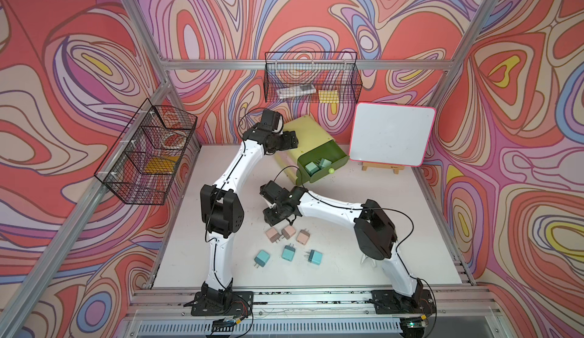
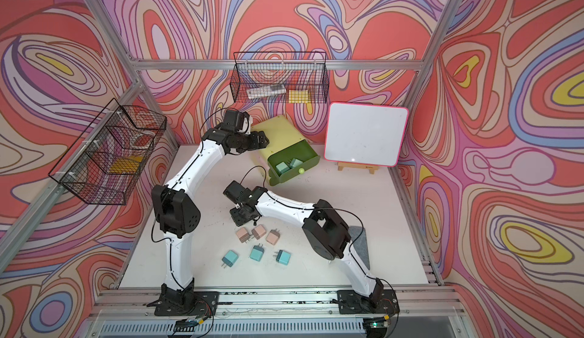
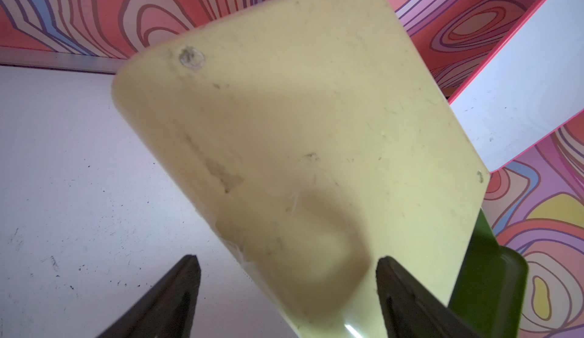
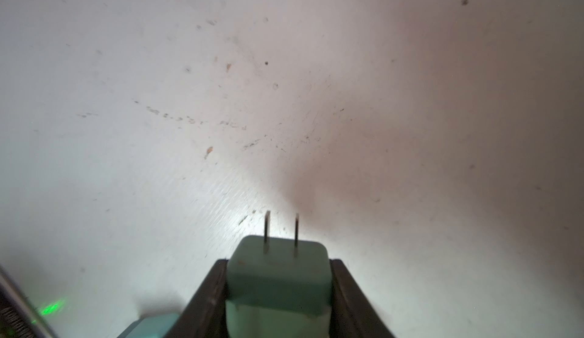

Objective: Place the plugs into the drawer by color
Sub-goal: Pick up the plug from the center of the board, then place the plug in the drawer.

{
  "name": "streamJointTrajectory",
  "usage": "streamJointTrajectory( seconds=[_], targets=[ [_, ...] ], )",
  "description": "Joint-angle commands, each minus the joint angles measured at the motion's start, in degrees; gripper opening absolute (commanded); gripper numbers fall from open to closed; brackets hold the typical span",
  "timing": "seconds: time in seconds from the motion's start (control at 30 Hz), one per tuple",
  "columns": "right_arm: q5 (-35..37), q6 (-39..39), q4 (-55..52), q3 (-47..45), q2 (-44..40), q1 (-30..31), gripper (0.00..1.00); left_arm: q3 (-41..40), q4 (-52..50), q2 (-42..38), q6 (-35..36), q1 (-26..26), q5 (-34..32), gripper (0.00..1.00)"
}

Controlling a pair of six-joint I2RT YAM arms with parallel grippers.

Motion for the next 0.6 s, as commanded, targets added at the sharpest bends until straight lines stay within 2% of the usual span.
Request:
streamJointTrajectory(
  seconds=[0.0, 0.2, 0.33, 0.57],
  targets=[
    [3.1, 0.7, 2.9, -3.5, -9.9, 0.3, 0.36, 1.4, -0.7, -2.1, -0.4, 0.4, 1.0, 0.87],
    [9.4, -2.9, -2.0, -7.3, -19.4, -2.1, 0.34, 1.5, -0.8, -2.9, 0.1, 0.4, 0.6, 0.87],
    [8.5, -8.9, -3.5, -6.9, -23.4, -7.4, 0.34, 1.3, -0.9, -2.9, -0.1, 0.3, 0.7, 0.87],
    [11.0, -20.9, -5.6, 3.6, -18.7, -16.3, 0.32, 2.0, -0.9, -2.4, 0.3, 0.3, 0.0, 0.87]
  ],
)
